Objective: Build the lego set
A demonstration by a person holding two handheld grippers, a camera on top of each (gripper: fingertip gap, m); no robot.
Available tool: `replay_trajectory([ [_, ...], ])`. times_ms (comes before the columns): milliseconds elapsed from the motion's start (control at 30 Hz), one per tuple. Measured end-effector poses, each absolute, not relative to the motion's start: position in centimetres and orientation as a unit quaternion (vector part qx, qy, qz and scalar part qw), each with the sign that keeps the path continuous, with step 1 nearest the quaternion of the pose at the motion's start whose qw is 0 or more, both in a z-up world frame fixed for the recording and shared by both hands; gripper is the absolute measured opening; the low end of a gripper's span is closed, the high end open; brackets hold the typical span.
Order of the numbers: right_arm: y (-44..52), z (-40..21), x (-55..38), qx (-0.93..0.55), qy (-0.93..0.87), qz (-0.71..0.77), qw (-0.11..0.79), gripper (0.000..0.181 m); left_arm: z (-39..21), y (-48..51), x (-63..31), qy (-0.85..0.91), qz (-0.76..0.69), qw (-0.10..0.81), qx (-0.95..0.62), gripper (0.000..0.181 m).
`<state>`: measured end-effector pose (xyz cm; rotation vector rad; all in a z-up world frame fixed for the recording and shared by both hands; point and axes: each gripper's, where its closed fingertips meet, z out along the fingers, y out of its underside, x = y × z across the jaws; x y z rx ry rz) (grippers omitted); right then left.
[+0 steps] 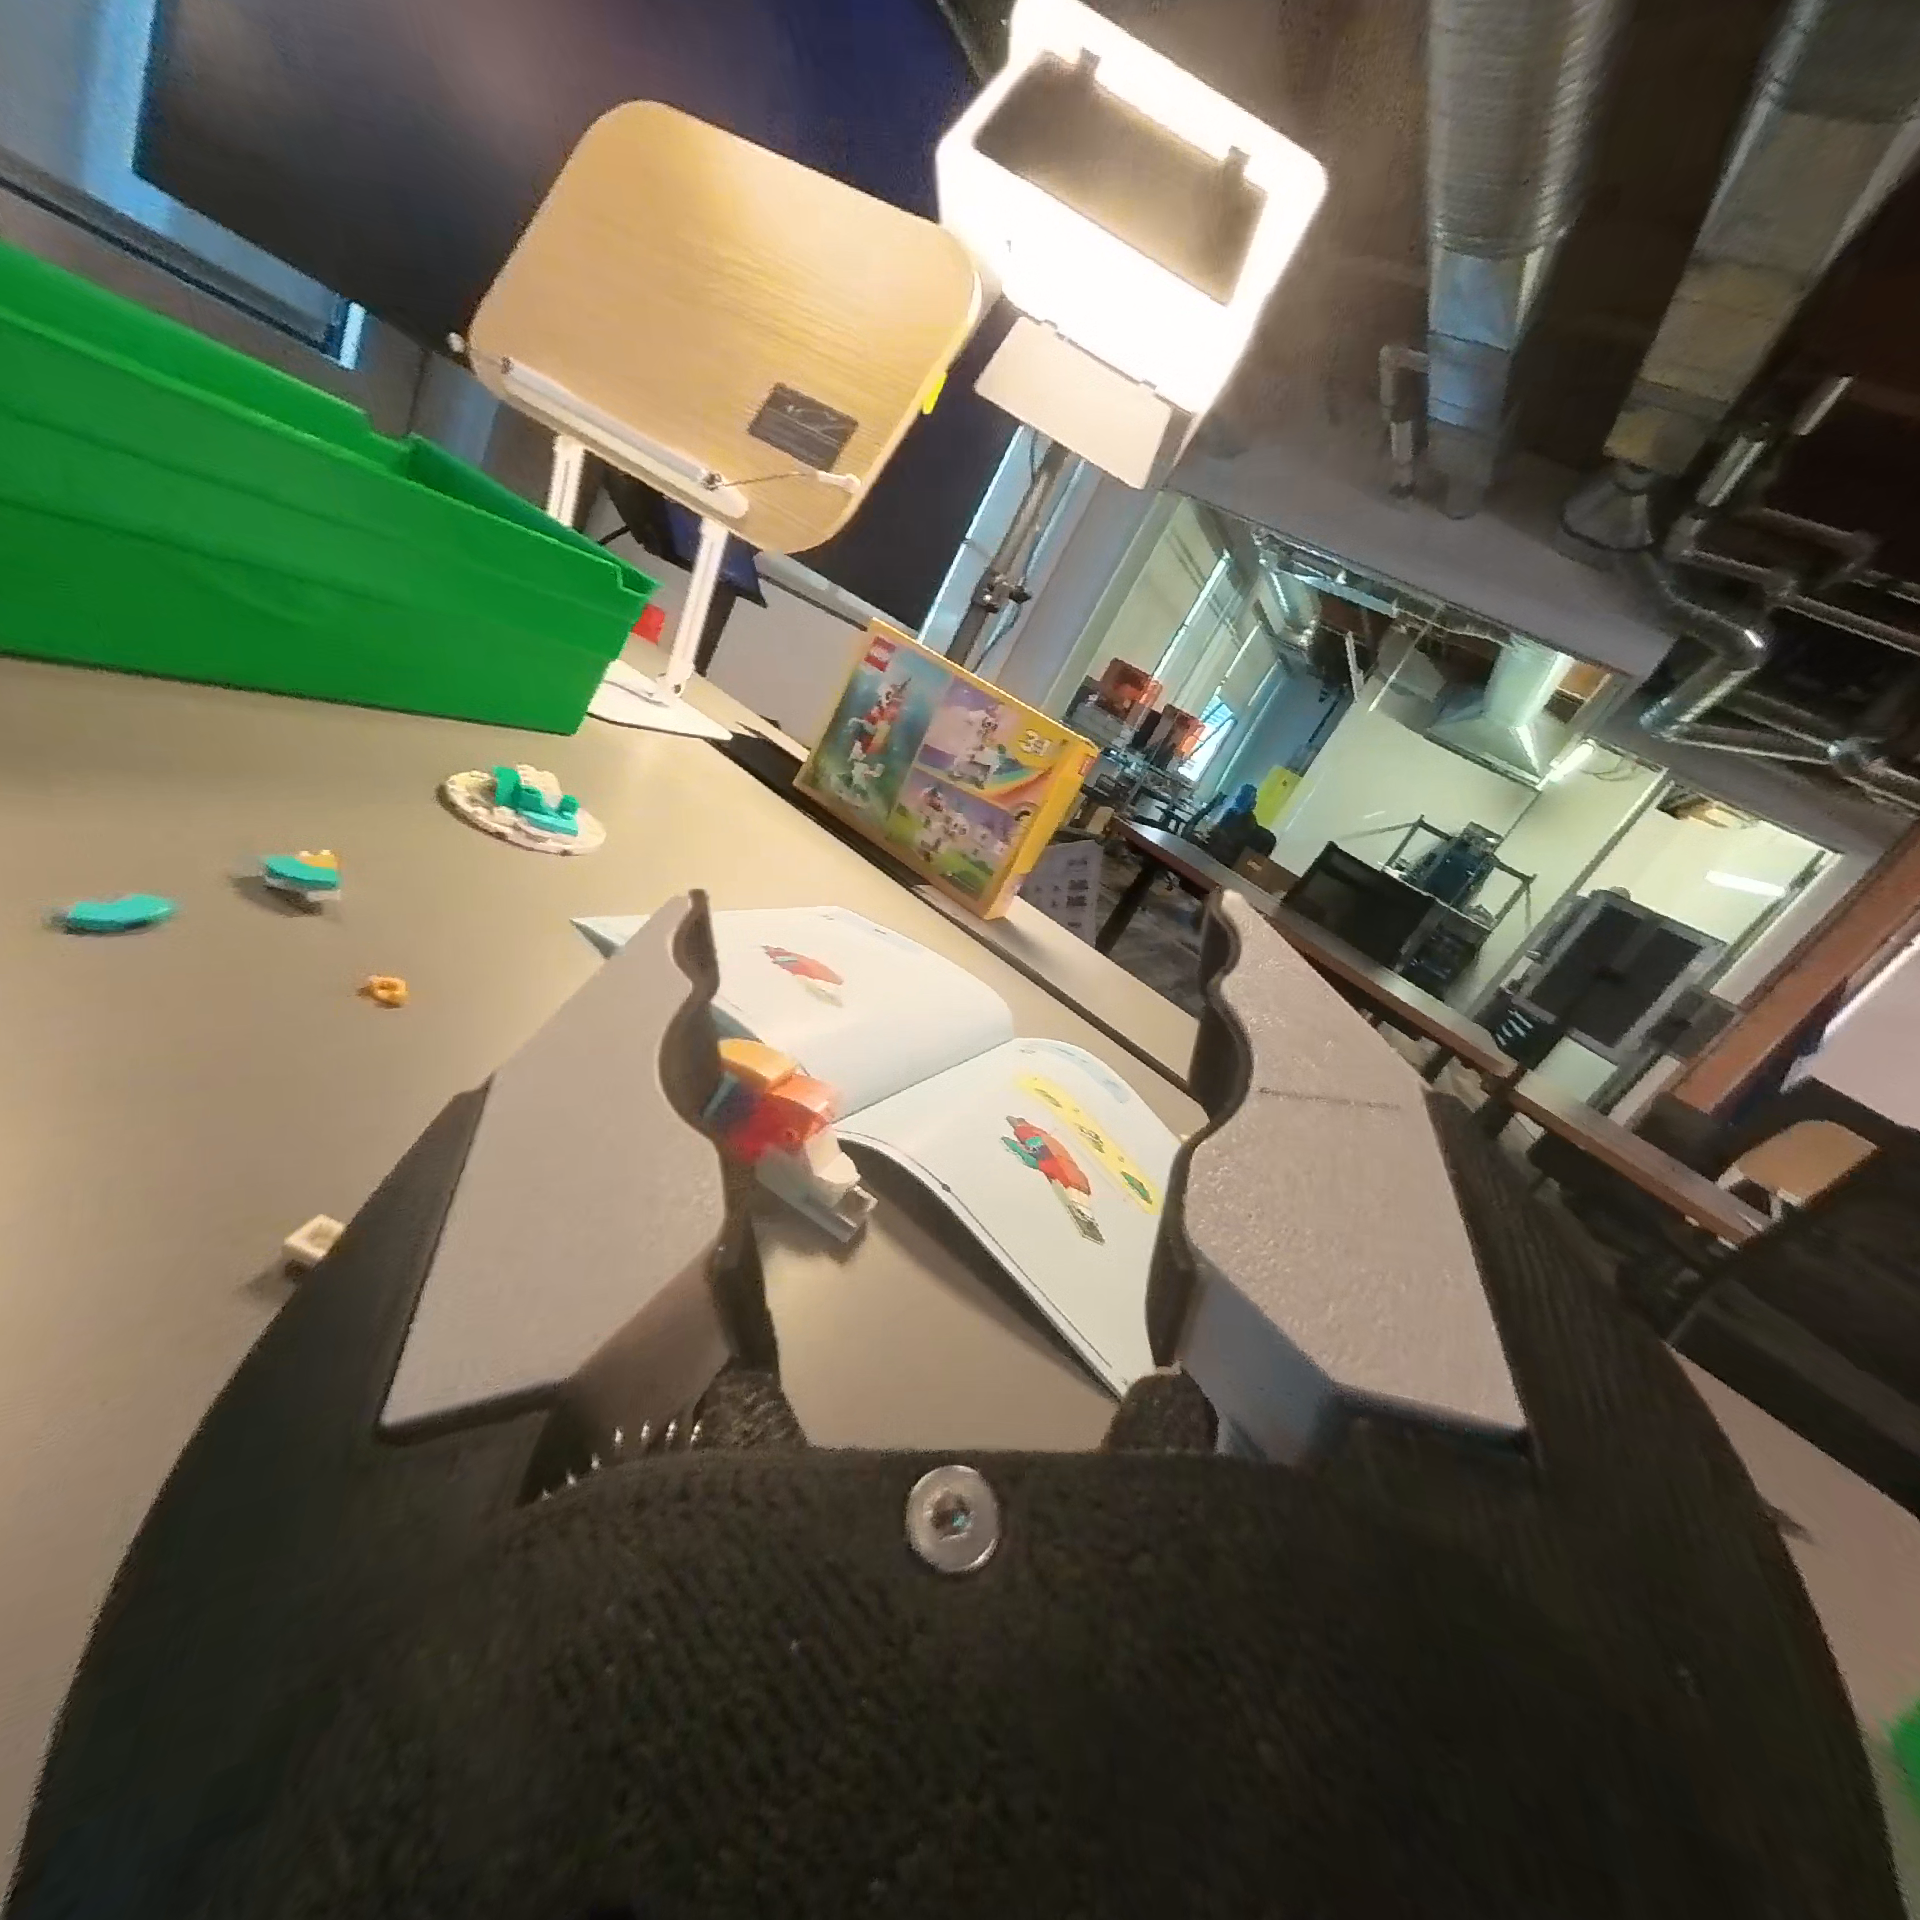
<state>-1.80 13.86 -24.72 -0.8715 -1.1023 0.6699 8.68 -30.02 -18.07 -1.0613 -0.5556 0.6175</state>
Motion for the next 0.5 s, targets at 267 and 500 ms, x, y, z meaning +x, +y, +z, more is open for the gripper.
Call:
replay_trajectory([
  [267,13.4,-24.0,-1.4,-0.384,-0.483,0.338,0.711,0.093,-18.1,-26.2,8.2,-0.243,0.287,0.770,-0.515,0.123],
  [500,13.7,-23.2,-1.0,-0.389,-0.455,0.387,0.701,0.092,-16.2,-22.4,6.4,-0.219,0.302,0.772,-0.514,0.130],
])
